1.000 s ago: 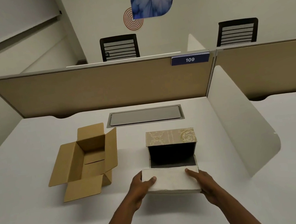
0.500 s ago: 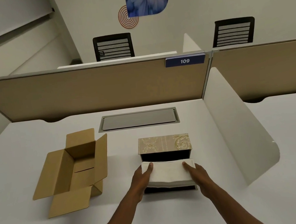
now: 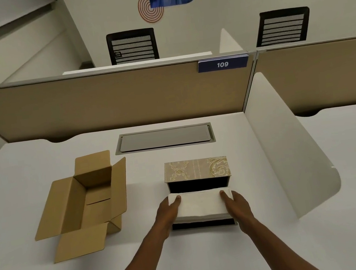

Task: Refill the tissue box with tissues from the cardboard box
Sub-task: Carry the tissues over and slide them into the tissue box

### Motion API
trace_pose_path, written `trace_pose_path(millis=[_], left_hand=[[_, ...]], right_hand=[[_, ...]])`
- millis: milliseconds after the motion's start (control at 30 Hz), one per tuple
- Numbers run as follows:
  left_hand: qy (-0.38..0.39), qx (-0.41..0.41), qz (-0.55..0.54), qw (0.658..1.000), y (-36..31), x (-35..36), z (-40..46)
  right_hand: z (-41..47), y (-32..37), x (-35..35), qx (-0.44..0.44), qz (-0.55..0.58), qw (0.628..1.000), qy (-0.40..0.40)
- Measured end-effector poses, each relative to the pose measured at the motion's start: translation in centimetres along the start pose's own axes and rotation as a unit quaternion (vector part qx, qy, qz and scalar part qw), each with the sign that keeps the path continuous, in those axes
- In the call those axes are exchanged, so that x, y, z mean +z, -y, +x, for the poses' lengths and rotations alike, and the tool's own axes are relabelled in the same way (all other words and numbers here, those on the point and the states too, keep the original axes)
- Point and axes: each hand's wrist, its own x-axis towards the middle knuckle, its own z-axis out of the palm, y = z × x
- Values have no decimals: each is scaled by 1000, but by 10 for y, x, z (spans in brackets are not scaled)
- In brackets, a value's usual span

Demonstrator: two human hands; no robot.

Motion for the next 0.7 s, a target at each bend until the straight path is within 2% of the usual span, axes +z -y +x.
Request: trace_pose_path(millis=[233,333,400,467,533,600,633,700], left_hand=[[-12,-6,30,999,-8,-1,5],[-97,1,76,992,-13,2,-1],[-203,58,135,968,-11,5,-12],[-262,207,190,923,0,15,-26],[-231,364,245,868,13,26,-37],[-157,457,330,811,22,37,-36],[-123,474,369,790,23,41,-32],[-68,460,409,785,24,45,-23]], right_hand=[[0,-1,3,-24,-50,998,-22],[-5,-1,3,-54,-82,993,-60],[-14,-4,3,-121,-141,973,-135],[-22,-10,5,-241,-203,926,-210],[-27,-17,10,-366,-255,866,-227],[-28,-19,18,-454,-314,813,-183],[-27,-18,23,-478,-339,796,-152],[-24,-16,31,-489,-372,785,-81]])
